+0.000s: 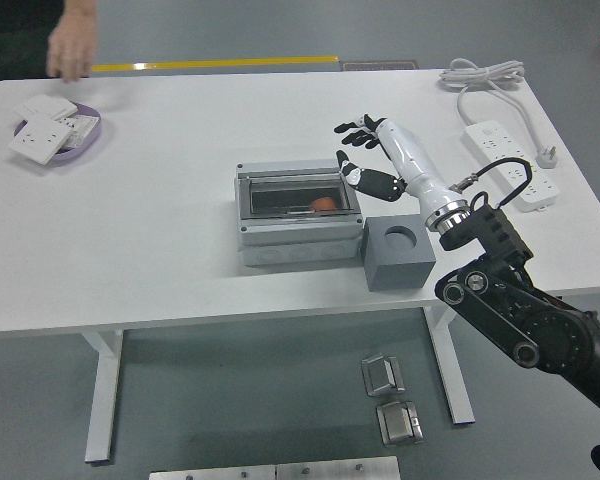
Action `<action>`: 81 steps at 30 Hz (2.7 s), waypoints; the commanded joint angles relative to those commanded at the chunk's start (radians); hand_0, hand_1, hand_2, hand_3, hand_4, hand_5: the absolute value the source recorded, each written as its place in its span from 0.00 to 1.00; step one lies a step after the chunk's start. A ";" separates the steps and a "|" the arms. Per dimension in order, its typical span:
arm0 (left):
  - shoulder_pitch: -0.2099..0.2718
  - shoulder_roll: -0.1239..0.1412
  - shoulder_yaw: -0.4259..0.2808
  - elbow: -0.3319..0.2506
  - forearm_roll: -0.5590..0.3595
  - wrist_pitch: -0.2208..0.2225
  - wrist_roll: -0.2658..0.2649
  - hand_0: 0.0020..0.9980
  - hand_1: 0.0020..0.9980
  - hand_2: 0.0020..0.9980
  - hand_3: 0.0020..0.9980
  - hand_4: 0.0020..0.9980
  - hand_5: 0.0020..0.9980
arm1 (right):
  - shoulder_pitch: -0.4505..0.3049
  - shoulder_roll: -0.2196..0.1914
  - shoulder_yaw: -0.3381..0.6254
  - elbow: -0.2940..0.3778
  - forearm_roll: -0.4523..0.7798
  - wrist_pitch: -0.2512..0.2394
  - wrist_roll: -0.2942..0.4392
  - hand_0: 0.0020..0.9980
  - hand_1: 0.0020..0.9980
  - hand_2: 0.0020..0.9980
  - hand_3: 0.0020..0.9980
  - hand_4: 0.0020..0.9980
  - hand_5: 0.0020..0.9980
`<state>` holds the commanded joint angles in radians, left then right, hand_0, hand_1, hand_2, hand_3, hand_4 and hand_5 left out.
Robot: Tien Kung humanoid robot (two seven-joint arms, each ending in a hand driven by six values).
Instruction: Pick up the cylinder from the cube,place it in the box,flap close box
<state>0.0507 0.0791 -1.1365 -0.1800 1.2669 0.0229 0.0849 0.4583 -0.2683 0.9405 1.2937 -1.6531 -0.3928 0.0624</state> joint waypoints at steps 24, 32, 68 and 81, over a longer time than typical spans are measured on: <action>0.011 0.002 0.005 0.000 -0.016 0.005 -0.006 0.60 0.62 0.58 0.61 0.67 0.29 | -0.286 0.055 0.620 -0.011 0.579 0.146 0.263 0.60 0.63 0.62 0.68 0.53 0.22; 0.015 0.010 0.004 0.000 -0.014 0.004 -0.003 0.60 0.62 0.58 0.61 0.67 0.29 | -0.289 0.059 0.637 -0.012 0.596 0.164 0.258 0.74 0.66 0.66 0.70 0.74 0.29; 0.032 -0.002 -0.008 0.000 -0.011 0.003 -0.003 0.60 0.62 0.58 0.61 0.67 0.29 | -0.302 0.054 0.643 0.039 0.293 0.262 0.116 0.84 0.77 0.77 0.83 0.81 0.25; 0.044 -0.011 -0.009 0.000 -0.002 0.012 0.008 0.60 0.62 0.57 0.61 0.67 0.29 | -0.298 0.055 0.620 0.026 0.339 0.243 0.145 0.87 0.80 0.80 0.84 0.81 0.25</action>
<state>0.0943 0.0682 -1.1457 -0.1800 1.2650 0.0347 0.0927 0.1602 -0.2135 1.5604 1.3201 -1.3139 -0.1493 0.2072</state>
